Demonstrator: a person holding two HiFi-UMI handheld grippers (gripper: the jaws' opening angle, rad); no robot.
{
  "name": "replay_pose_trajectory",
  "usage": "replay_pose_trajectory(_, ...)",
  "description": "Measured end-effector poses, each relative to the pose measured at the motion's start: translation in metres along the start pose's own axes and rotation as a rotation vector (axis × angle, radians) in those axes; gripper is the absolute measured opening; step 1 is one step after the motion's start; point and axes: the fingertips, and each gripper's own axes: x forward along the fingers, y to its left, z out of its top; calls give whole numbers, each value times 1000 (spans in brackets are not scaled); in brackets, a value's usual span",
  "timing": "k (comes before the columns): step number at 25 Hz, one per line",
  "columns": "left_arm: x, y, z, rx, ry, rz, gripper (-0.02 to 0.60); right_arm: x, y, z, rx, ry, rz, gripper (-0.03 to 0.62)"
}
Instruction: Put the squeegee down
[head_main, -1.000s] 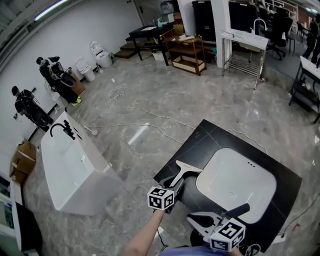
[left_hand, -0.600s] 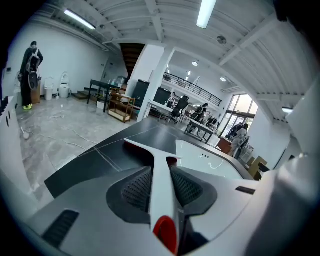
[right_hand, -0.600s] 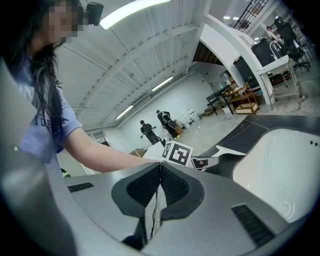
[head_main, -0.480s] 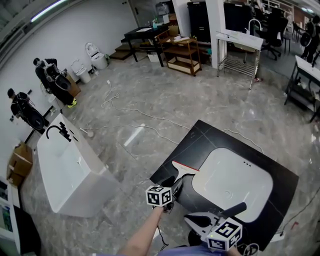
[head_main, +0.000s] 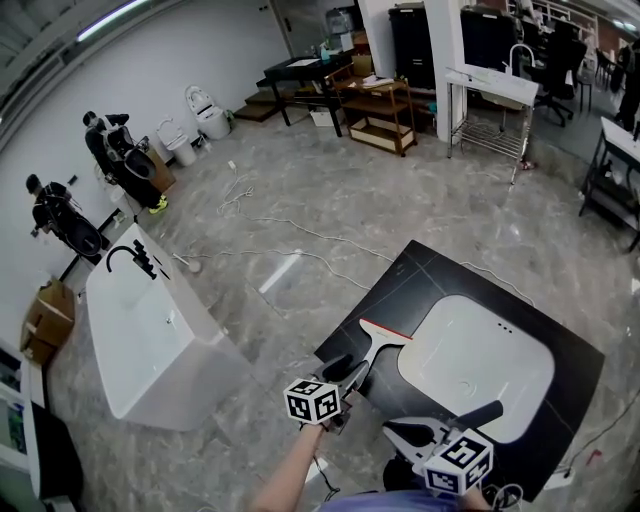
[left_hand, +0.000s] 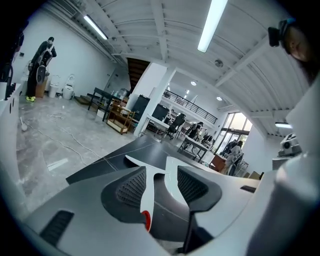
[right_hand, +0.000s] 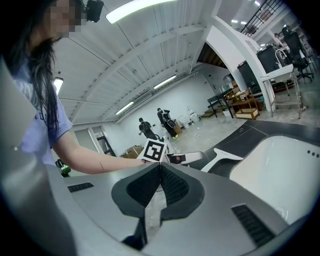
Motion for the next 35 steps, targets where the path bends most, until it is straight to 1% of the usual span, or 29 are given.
replay_pose_trajectory(4,-27,-14,-3,63,-30,10,191,-2,1,0,-36,4,-22,17)
replay_pose_trajectory(8,-59,-32,-1,82,-80,-2,149,-2,10,1,-44,-7,-28,17)
replay_pose_trajectory(10,-75,-43,1,91,-103,-8,144,-2,16,-1,-50,-4,-26,17)
replay_pose_trajectory(14,-109,-66,6,136,-143,-12,140,0,32,-9,-60,0,-15,17)
replay_pose_trajectory(18,-143,-94,8,173,-175,-38,129,0,49,-17,-64,4,-13,17)
replay_pose_trajectory(22,-175,-112,1,200,-189,-47,127,-1,66,-27,-61,-3,-14,17)
replay_pose_trajectory(28,-218,-135,-5,216,-210,-61,118,-7,95,-49,-63,4,-17,17)
replay_pose_trajectory(31,-237,-144,-14,259,-208,-47,115,-9,111,-62,-58,6,-16,17)
replay_pose_trajectory(35,-266,-156,-36,301,-194,-20,115,-13,139,-83,-44,-5,-19,17)
